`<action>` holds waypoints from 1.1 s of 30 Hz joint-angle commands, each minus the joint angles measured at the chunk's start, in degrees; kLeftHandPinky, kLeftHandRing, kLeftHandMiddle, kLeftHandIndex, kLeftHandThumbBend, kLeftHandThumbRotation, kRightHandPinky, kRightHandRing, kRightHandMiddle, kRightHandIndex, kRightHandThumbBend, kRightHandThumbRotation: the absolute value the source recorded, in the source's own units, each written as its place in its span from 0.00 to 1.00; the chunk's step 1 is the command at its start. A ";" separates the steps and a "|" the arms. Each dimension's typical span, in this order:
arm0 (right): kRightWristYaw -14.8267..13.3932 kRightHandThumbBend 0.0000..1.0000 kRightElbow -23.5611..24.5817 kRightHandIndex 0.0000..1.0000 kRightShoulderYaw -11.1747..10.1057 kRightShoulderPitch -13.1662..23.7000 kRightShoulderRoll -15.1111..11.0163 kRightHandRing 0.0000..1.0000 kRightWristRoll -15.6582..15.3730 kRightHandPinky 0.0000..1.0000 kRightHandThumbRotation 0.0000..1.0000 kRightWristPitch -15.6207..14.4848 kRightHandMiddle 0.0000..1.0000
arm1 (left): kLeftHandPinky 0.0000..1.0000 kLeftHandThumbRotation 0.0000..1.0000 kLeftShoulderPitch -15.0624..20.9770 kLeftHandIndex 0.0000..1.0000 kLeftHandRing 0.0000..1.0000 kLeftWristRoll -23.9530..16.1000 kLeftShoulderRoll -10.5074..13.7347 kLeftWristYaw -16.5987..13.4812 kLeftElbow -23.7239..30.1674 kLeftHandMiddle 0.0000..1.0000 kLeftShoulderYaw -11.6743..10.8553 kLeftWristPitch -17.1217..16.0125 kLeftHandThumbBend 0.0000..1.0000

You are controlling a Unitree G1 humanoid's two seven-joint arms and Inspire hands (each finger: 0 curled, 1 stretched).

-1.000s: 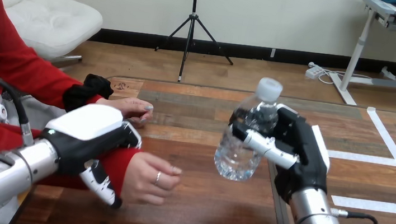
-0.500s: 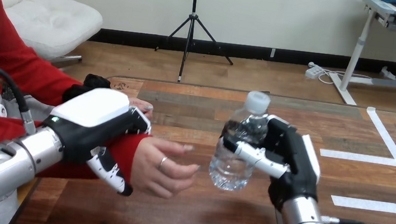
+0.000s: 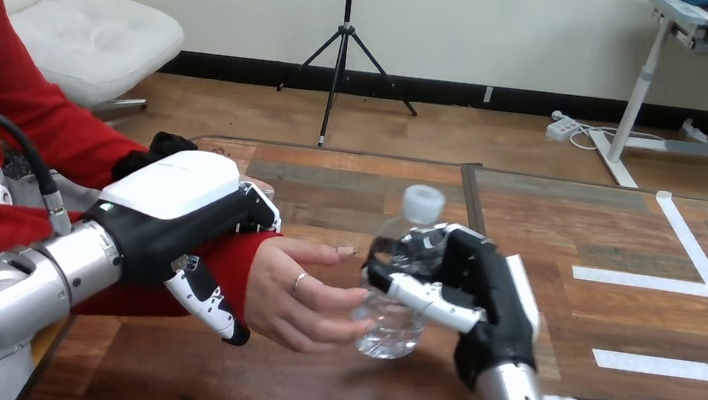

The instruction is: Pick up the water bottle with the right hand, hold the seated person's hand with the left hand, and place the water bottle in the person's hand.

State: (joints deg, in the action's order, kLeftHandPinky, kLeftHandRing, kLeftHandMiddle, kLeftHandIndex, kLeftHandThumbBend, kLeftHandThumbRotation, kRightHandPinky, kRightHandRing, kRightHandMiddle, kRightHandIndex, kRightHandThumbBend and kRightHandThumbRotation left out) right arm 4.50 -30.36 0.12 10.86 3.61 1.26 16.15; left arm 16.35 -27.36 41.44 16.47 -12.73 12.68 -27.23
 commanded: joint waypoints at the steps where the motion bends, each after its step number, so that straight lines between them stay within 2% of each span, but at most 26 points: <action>1: -1.54 0.85 -1.31 0.40 1.08 7.53 1.80 0.41 -1.42 0.39 0.00 4.21 0.42 | 0.30 0.00 7.48 0.39 0.33 2.37 -1.77 -0.73 6.62 0.38 -2.72 -1.75 1.00; 9: -2.39 0.85 -4.02 0.39 1.68 8.64 2.77 0.41 -1.76 0.39 0.00 5.20 0.42 | 0.30 0.00 7.69 0.39 0.33 3.09 -2.11 0.40 8.28 0.38 -2.98 -1.07 0.99; 21: -3.91 0.84 -5.71 0.39 3.01 9.61 3.87 0.41 -2.04 0.39 0.00 4.86 0.42 | 0.30 0.00 7.96 0.40 0.34 3.82 -2.10 0.65 8.57 0.38 -3.20 -2.86 0.99; 24: -4.31 0.83 -4.97 0.39 3.45 9.45 4.25 0.41 -2.02 0.39 0.00 4.30 0.43 | 0.31 0.00 7.99 0.40 0.34 3.76 -2.07 0.88 8.68 0.39 -3.22 -2.72 0.99; 33: -7.50 0.83 0.09 0.39 5.83 8.00 4.97 0.42 -3.61 0.39 0.00 0.15 0.43 | 0.31 0.00 7.71 0.40 0.34 4.31 -2.06 1.45 9.32 0.39 -3.54 -2.36 1.00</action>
State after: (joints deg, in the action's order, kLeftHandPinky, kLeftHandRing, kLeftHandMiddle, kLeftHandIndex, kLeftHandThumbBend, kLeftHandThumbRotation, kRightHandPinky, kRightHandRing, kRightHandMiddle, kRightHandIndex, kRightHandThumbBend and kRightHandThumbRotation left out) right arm -1.27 -35.96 4.71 13.63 3.91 -1.62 16.77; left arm 16.85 -26.32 41.09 18.71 -10.61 12.03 -27.32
